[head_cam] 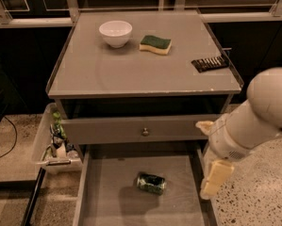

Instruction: Pick green can from middle drawer and place on counter

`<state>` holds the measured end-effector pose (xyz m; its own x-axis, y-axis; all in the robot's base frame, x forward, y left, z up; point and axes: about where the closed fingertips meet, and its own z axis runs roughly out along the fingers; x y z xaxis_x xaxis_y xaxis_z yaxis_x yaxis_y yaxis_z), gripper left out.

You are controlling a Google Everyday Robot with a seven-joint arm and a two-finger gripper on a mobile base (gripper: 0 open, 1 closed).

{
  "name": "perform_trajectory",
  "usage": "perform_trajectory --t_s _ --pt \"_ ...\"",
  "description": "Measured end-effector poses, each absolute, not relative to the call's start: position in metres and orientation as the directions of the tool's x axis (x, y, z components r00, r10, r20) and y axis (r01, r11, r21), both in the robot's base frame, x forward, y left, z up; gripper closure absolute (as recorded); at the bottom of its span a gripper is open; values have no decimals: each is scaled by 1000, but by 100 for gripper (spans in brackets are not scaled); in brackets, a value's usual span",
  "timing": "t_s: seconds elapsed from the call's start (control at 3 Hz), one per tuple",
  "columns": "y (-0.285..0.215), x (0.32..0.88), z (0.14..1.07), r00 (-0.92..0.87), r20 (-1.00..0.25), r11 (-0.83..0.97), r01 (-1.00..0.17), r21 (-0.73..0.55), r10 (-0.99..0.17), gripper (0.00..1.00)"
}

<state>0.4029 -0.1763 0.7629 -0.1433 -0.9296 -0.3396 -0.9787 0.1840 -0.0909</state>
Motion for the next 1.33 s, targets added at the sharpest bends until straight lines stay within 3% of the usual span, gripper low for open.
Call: perform_trajectory --t_s 0.67,1.33 --pt "-138 441 617 -51 -496 143 -979 -149 -867 0" --pt "-136 441 589 -74 -516 162 -979 -127 -853 0"
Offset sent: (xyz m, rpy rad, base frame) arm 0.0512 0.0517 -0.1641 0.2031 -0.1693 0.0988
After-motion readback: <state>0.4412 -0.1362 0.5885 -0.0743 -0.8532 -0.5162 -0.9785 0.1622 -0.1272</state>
